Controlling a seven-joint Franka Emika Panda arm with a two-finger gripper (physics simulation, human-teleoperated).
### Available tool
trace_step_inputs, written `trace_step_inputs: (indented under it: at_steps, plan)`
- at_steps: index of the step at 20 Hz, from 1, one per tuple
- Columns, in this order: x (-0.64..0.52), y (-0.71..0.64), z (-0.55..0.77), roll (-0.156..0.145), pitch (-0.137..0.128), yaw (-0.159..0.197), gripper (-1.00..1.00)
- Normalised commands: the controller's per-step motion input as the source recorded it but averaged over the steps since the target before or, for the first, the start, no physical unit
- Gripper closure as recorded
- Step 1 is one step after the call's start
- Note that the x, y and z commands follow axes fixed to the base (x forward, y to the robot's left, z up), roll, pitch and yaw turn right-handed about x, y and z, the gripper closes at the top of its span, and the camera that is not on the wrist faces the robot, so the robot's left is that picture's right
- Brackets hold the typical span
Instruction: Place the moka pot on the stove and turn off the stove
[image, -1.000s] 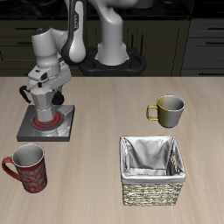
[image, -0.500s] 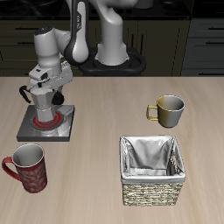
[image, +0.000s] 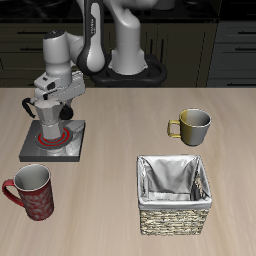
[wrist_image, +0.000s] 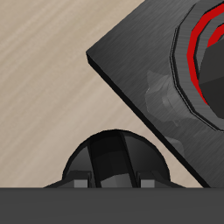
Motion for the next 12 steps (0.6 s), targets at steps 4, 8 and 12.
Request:
trace_step_inputs:
  at_steps: [4, 8, 12]
  plan:
    - [0.00, -0.05, 0.04, -0.022, -0.018, -0.039, 1.00]
    - [-0.02, -0.07, 0.07, -0.037, -0.024, -0.061, 1.00]
    - [0.01, -0.09, 0.07, -0.044, -0.013, -0.098, 1.00]
